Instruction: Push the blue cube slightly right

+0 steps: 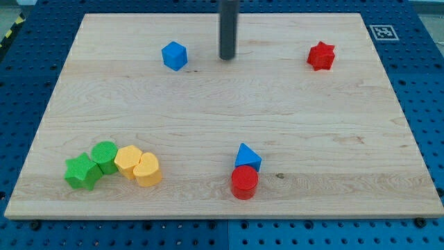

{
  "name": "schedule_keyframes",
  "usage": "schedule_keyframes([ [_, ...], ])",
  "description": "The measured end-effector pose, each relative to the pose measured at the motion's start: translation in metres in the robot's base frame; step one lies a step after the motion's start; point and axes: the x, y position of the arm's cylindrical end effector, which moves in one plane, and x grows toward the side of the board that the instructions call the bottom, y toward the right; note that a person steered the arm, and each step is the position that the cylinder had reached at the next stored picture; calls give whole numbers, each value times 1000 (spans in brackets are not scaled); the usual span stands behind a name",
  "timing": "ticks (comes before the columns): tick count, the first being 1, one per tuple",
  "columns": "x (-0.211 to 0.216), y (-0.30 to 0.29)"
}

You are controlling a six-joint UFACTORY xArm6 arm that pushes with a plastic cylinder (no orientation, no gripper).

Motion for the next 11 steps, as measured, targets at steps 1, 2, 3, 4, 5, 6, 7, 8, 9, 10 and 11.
schedule_keyframes([
  [1, -38, -76],
  [2, -25, -139],
  [3, -7, -154],
  [4, -7, -152],
  [5, 11, -128],
  [6, 29, -94],
  [7, 31, -64],
  [8, 33, -40],
  [9, 40, -16],
  [10, 40, -3],
  [11, 40, 0],
])
